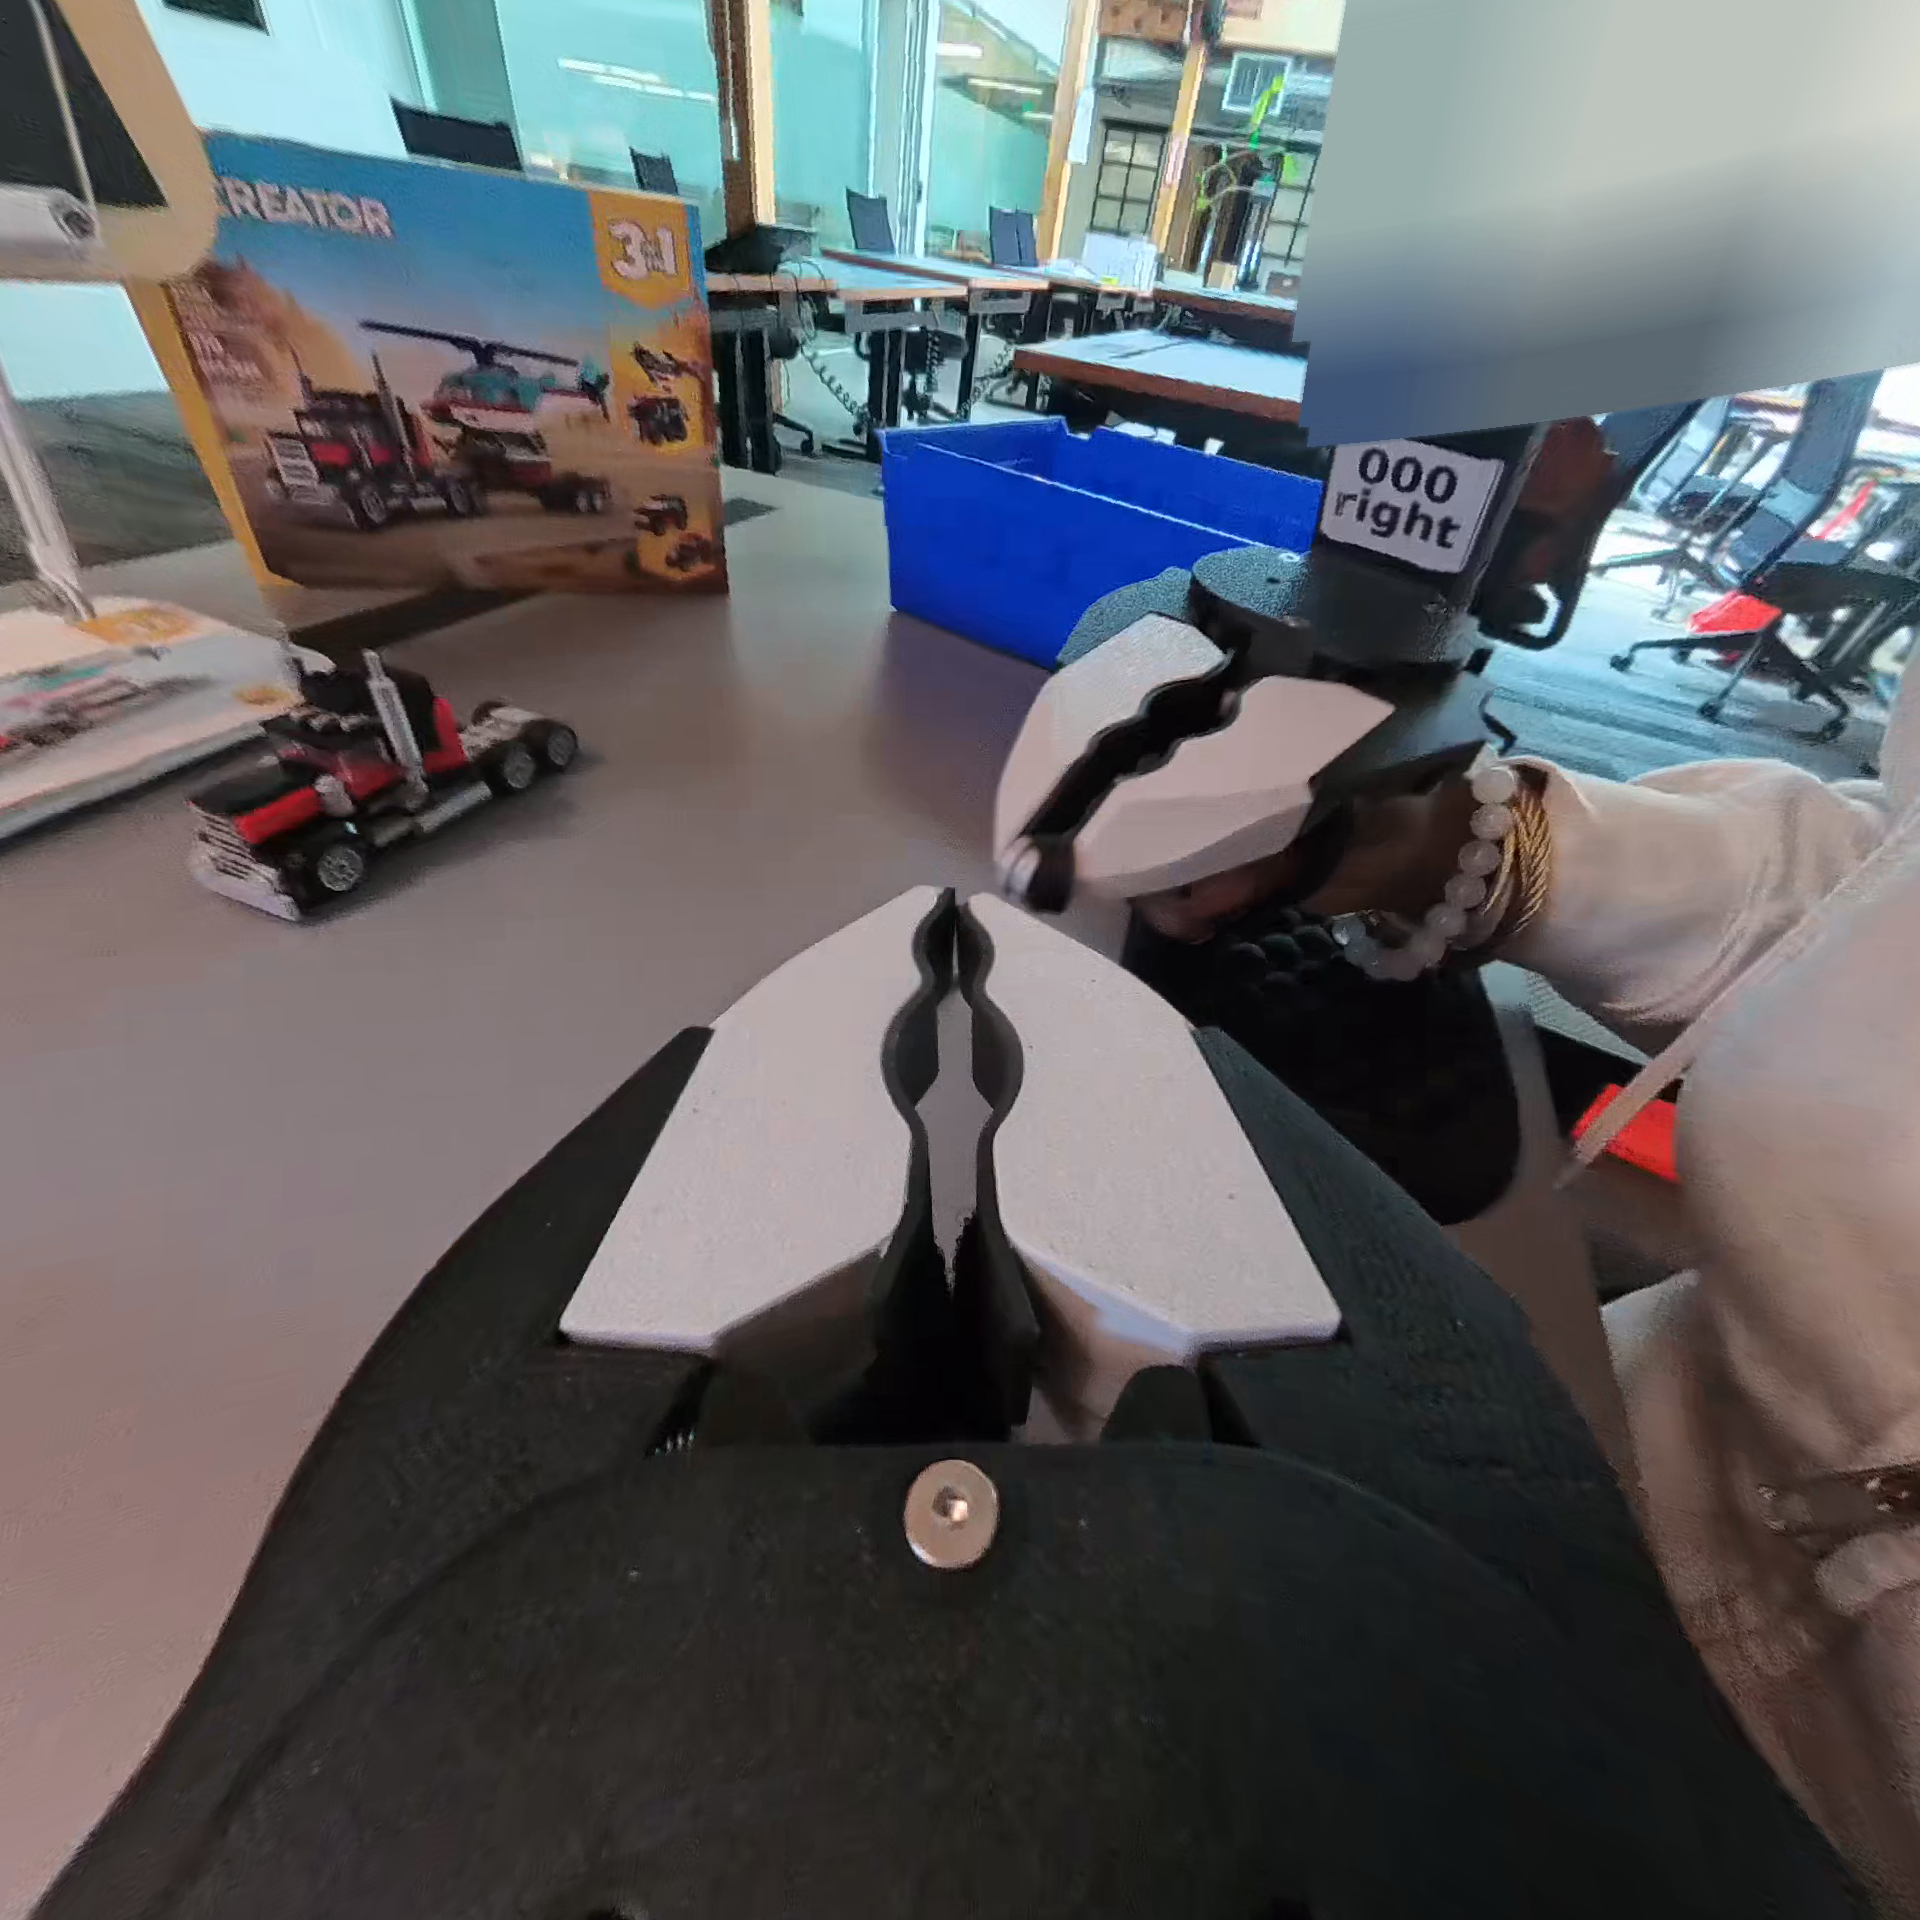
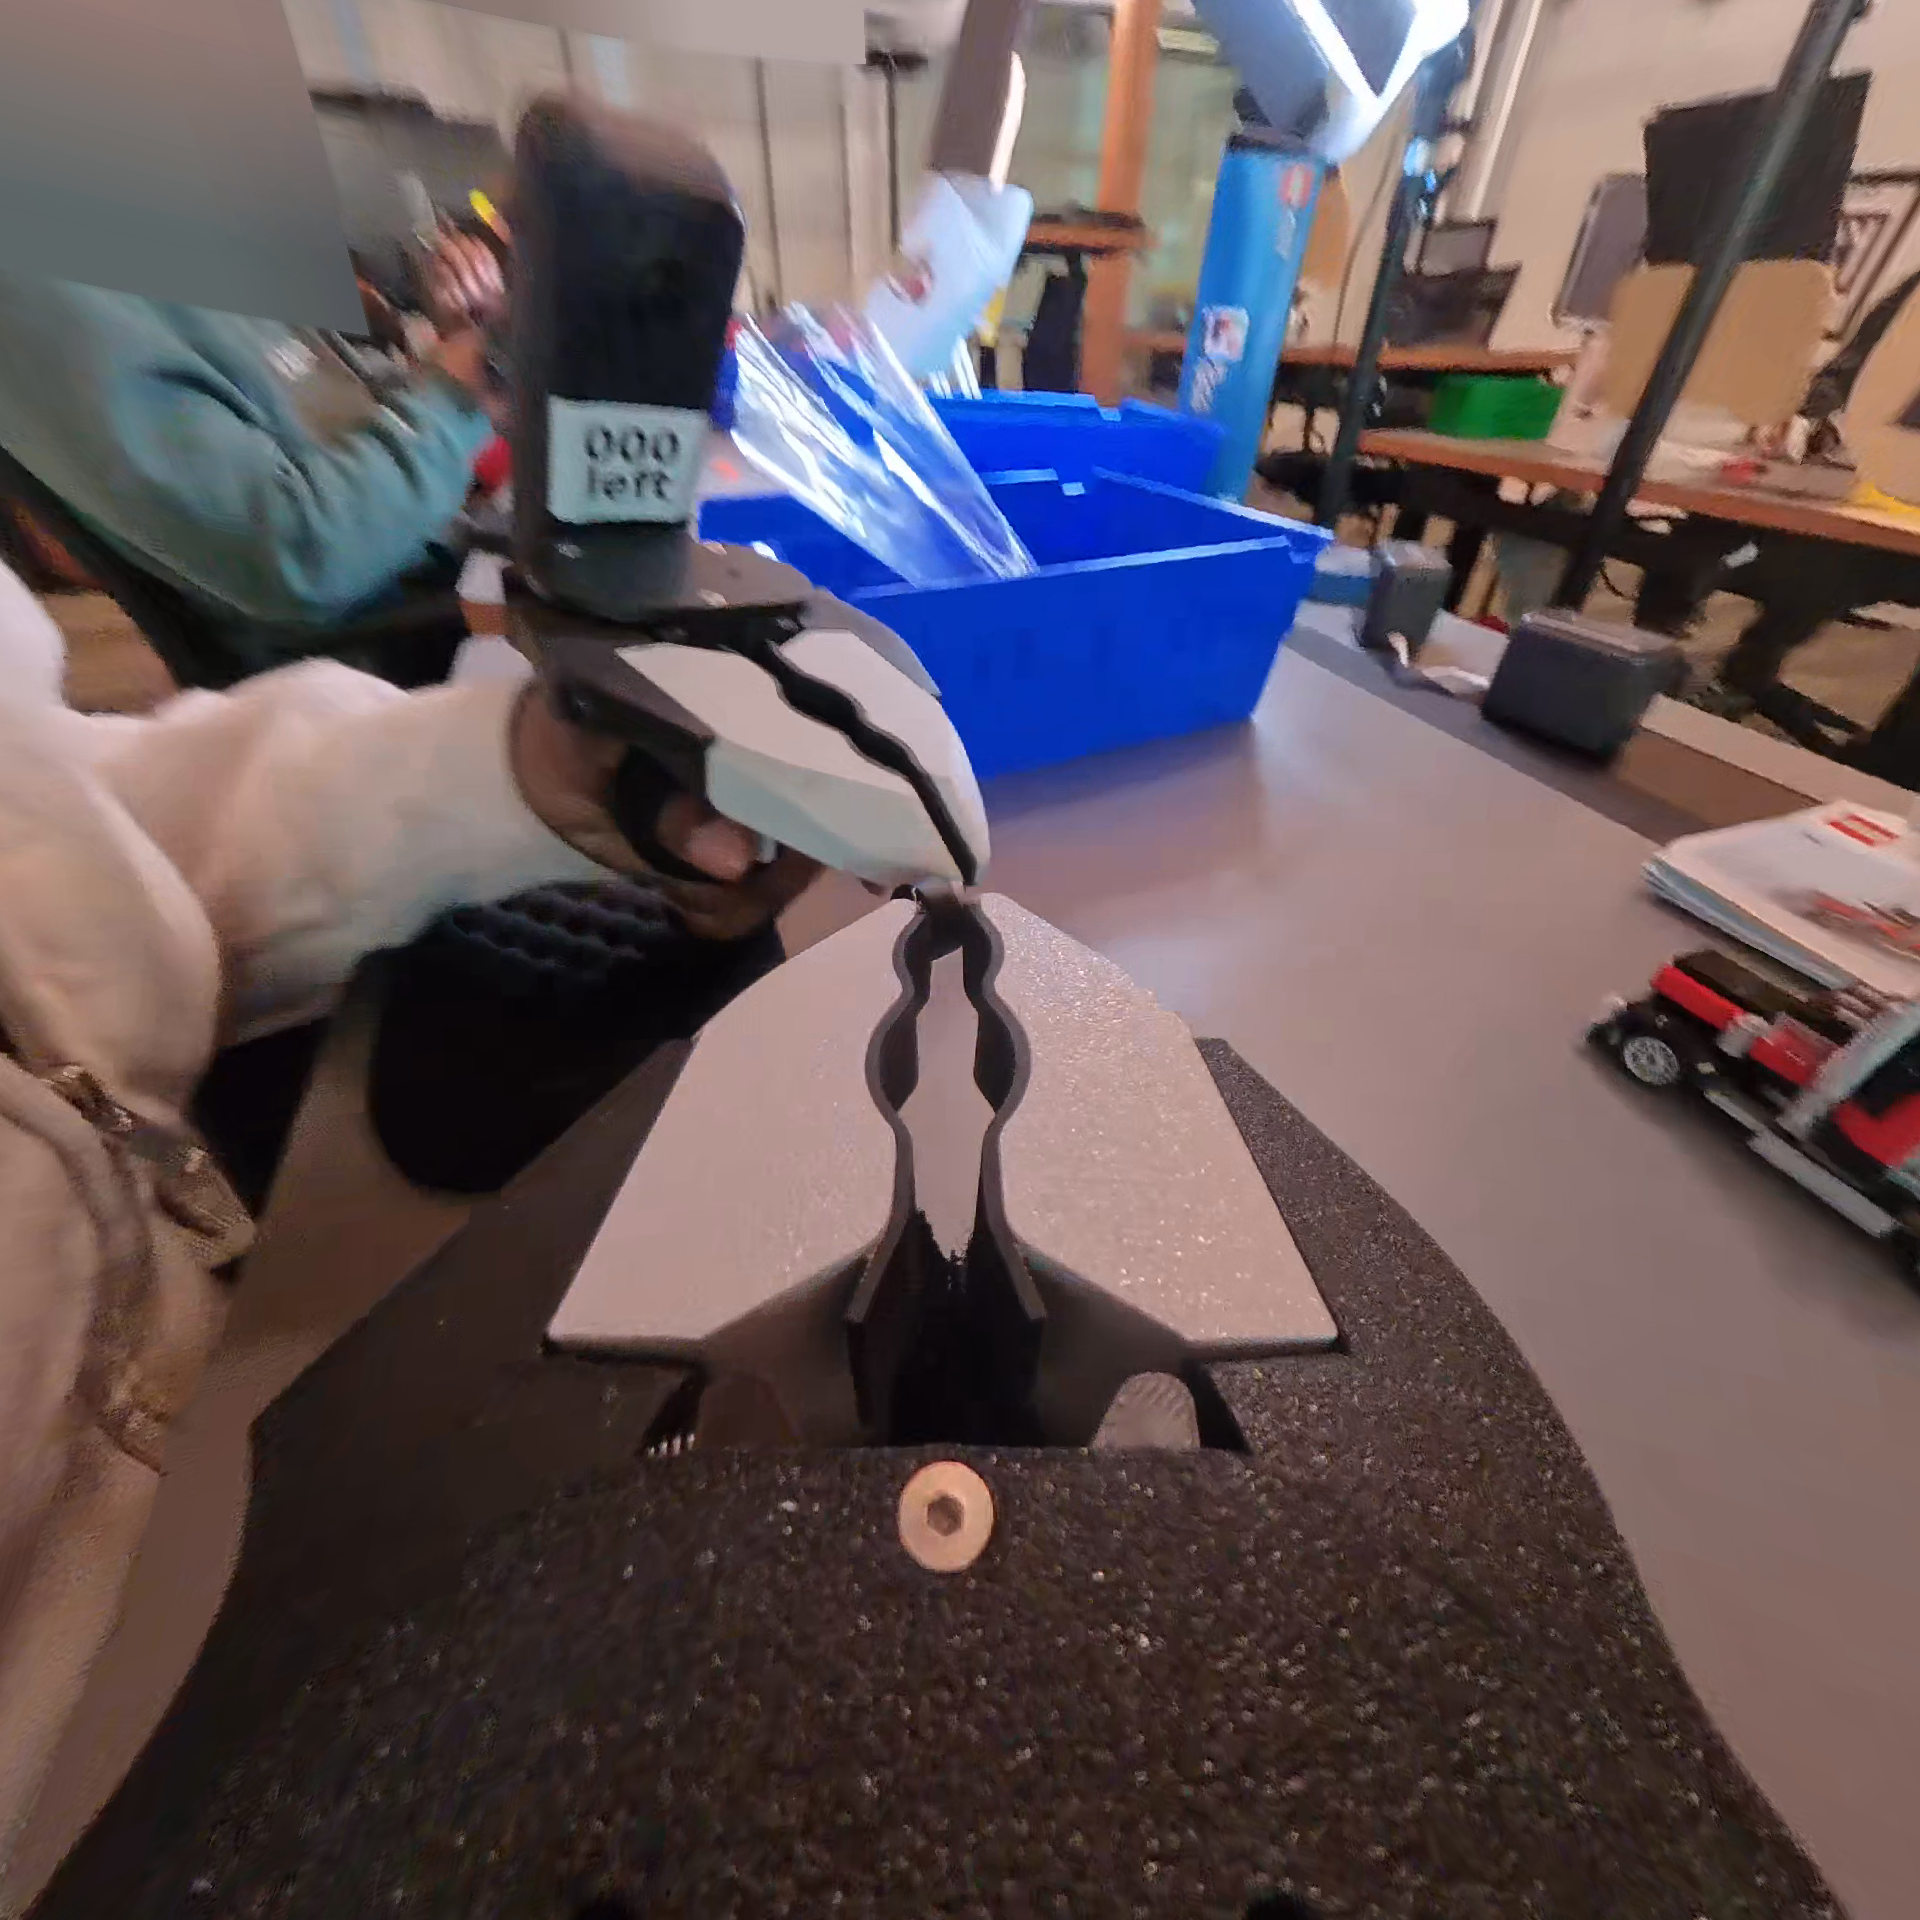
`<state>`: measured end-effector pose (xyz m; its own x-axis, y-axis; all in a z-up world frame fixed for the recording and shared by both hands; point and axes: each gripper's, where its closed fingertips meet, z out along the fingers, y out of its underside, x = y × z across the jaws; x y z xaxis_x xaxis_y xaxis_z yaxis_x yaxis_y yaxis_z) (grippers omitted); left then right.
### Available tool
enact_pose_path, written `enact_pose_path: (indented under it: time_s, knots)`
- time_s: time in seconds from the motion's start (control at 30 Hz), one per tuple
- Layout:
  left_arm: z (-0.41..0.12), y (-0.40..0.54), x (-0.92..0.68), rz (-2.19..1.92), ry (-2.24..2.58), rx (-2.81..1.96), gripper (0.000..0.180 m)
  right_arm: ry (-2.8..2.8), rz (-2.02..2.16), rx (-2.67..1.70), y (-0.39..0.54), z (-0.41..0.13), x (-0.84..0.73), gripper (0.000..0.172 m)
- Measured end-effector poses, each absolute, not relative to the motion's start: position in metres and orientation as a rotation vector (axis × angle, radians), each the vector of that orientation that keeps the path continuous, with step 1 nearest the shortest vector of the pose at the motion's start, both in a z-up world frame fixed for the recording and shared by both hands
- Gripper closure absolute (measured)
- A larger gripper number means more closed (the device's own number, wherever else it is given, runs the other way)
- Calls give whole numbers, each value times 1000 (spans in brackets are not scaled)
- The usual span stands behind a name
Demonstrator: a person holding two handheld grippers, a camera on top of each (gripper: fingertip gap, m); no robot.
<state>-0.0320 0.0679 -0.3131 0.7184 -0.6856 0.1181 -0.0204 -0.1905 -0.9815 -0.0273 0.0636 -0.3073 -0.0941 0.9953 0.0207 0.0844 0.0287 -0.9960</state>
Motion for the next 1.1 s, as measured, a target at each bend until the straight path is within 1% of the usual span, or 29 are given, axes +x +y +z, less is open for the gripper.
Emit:
enact_pose_path:
  time_s: [0.27, 0.4, 0.5, 1.1]
  knots:
    - [-304, 62, -28, -676, 665, -1566, 180, -1318, 1377, -1164, 57, -298, -24, 166]
    - [-302, 56, -22, -729, 709, -1529, 174, -1347, 1464, -1149, 49, -296, -23, 166]
    - [-305, 53, -18, -741, 748, -1528, 173, -1372, 1517, -1137, 45, -296, -23, 166]
    - [-300, 39, -15, -906, 778, -1468, 169, -1466, 1609, -1105, 35, -298, -20, 166]
